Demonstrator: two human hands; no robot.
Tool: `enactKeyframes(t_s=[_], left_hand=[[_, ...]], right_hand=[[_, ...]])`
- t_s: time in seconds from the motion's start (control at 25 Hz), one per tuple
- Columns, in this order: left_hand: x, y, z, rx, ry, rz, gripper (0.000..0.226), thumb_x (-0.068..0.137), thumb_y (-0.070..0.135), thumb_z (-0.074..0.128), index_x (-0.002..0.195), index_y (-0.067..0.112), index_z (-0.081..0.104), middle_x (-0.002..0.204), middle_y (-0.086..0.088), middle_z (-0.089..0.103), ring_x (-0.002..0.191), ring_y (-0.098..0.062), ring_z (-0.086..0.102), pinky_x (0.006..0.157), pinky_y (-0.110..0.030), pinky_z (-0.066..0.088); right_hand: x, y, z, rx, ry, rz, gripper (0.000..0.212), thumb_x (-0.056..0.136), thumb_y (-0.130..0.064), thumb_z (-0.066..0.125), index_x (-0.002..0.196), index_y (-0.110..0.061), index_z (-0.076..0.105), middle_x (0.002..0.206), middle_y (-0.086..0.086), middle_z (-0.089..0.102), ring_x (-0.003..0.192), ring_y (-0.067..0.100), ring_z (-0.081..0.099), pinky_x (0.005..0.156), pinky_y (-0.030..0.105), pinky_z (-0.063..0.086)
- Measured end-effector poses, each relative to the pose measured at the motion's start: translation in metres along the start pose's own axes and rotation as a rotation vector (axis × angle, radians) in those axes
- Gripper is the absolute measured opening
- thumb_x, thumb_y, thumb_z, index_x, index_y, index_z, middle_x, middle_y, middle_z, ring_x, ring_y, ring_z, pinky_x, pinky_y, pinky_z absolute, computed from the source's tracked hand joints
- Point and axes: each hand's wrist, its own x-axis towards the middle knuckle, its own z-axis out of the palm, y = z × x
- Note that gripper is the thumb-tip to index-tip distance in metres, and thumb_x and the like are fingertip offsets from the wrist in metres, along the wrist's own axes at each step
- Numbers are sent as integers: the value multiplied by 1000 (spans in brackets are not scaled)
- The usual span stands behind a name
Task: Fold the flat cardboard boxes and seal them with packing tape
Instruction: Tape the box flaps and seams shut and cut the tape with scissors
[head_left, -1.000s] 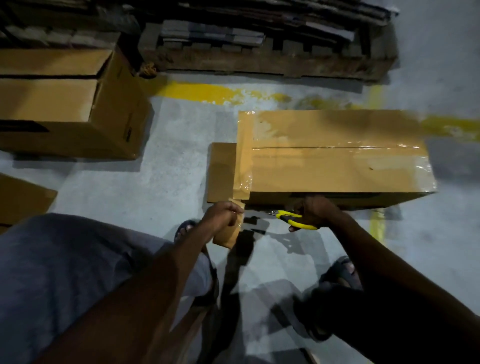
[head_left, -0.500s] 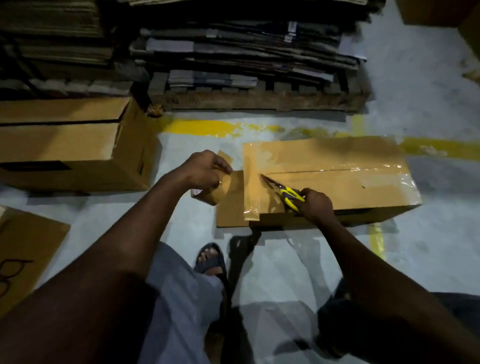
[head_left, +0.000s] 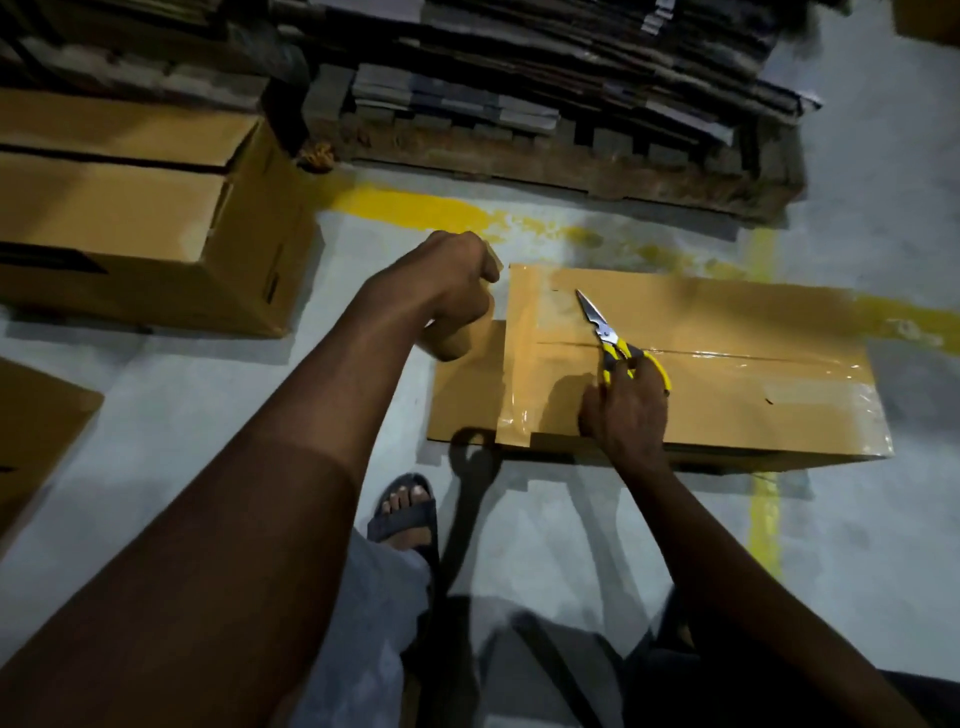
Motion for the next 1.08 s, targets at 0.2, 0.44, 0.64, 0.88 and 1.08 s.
enactKeyframes(t_s=[0.2,0.44,0.64,0.88,1.08], left_hand=[[11,1,5,3,-32,-1,69,71,0,54,137,23,52,146,-9,44,126,-30,49,94,-35,49],[10,-5,5,-2,-49,-9,71,72,1,55,139,23,49,146,-9,42,126,-30,48,97,-40,49],[8,-16,1,8,-78,-32,69,75,-2,54,140,21,49,147,-9,42,129,-31,47,86,-30,44],[12,-18,0,-27,-88,-39,69,75,-1,56,140,22,49,147,-9,42,128,-32,47,90,-33,47],[13,-20,3,-49,-88,-32,69,73,2,56,139,22,50,146,-10,44,127,-31,48,91,-35,50]], right_hand=[[-18,-26,43,87,-332,-356,77,76,-52,74,137,-12,47,145,12,43,135,29,37,111,52,35],[-22,-24,54,161,-238,-292,81,74,-56,74,137,-12,46,145,11,43,137,27,35,112,51,27],[-23,-37,46,-54,-250,-374,80,71,-53,76,136,-22,43,146,10,37,135,31,34,107,59,34],[-27,-49,47,-355,-369,-734,68,95,-62,21,141,-19,47,150,8,41,148,34,16,115,62,4],[10,-78,45,-383,-530,-819,87,89,-60,-6,134,-21,56,146,6,51,151,32,8,117,61,-2]])
